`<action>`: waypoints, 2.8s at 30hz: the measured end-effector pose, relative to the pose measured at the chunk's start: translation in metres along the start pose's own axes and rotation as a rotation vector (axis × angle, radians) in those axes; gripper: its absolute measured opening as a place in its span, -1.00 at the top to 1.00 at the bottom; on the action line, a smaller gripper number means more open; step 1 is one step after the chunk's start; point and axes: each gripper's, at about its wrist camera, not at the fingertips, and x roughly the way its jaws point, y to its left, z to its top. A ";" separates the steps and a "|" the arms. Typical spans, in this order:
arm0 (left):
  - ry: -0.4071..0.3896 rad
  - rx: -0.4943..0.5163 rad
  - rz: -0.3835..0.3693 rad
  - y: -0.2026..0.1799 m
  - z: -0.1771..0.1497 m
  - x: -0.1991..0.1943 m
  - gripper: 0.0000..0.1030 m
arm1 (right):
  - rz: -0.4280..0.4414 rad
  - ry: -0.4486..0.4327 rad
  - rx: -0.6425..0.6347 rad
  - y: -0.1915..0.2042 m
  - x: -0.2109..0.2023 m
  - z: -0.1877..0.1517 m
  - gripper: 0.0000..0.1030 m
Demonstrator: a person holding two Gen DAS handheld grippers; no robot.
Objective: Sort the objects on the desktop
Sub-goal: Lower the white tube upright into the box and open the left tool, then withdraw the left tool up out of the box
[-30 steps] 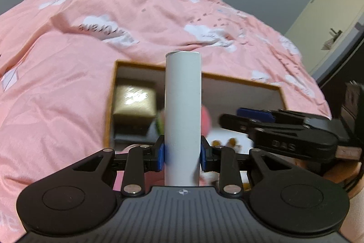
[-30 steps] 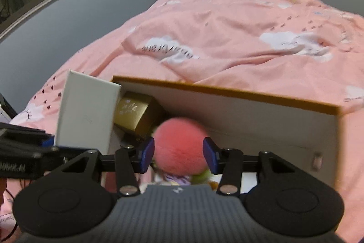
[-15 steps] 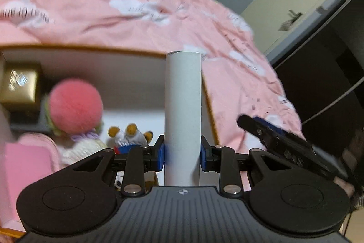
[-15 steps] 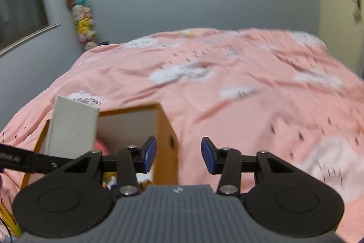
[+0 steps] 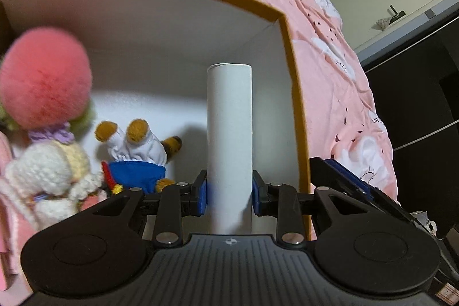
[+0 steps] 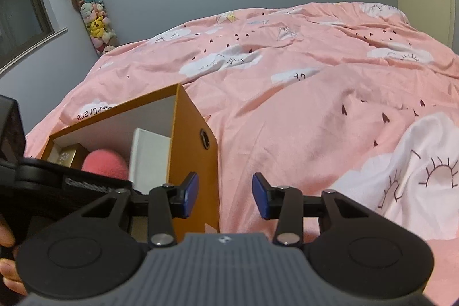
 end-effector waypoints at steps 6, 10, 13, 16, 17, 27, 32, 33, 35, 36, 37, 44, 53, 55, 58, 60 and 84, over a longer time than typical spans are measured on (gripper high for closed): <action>0.025 0.016 0.009 0.004 -0.004 0.007 0.36 | 0.007 0.003 -0.003 0.000 0.004 -0.001 0.13; 0.021 0.048 0.042 0.001 -0.006 0.006 0.36 | 0.006 0.004 -0.007 0.002 0.004 -0.002 0.13; 0.013 0.086 0.075 -0.008 -0.008 0.007 0.33 | 0.008 -0.002 -0.008 0.003 0.003 -0.002 0.13; 0.005 0.140 0.100 -0.019 -0.010 0.009 0.23 | 0.007 -0.003 -0.012 0.003 0.002 -0.003 0.13; 0.005 0.154 0.102 -0.021 -0.011 0.008 0.22 | 0.009 -0.002 -0.012 0.003 0.003 -0.003 0.13; -0.021 0.254 0.167 -0.036 -0.020 -0.003 0.36 | 0.015 -0.004 -0.011 0.004 0.002 -0.003 0.13; -0.021 0.220 0.154 -0.028 -0.018 -0.005 0.39 | 0.014 -0.006 -0.014 0.004 0.002 -0.004 0.13; -0.023 0.223 0.161 -0.028 -0.018 -0.006 0.41 | 0.014 -0.006 -0.016 0.005 0.002 -0.004 0.13; -0.034 0.265 0.221 -0.033 -0.020 -0.008 0.45 | 0.012 -0.006 -0.012 0.005 0.001 -0.004 0.13; -0.039 0.290 0.244 -0.037 -0.022 -0.009 0.47 | 0.011 -0.006 -0.013 0.005 0.001 -0.005 0.13; -0.040 0.309 0.262 -0.040 -0.023 -0.009 0.47 | 0.011 -0.006 -0.012 0.005 0.001 -0.005 0.13; -0.027 0.296 0.255 -0.040 -0.022 -0.006 0.49 | 0.014 -0.007 -0.015 0.005 0.002 -0.004 0.13; 0.012 0.102 0.079 -0.006 -0.011 0.001 0.50 | 0.013 -0.007 -0.015 0.004 0.001 -0.004 0.13; 0.020 0.059 0.048 0.003 -0.009 0.001 0.50 | 0.013 -0.007 -0.015 0.004 0.001 -0.004 0.13; 0.025 0.066 0.066 0.001 -0.007 0.001 0.51 | 0.011 -0.005 -0.017 0.004 0.002 -0.004 0.13; 0.013 0.133 0.134 -0.012 -0.009 0.000 0.52 | 0.011 -0.006 -0.018 0.004 0.001 -0.004 0.13; -0.192 0.295 0.247 -0.047 -0.043 -0.057 0.51 | 0.009 -0.093 -0.159 0.035 -0.024 -0.006 0.20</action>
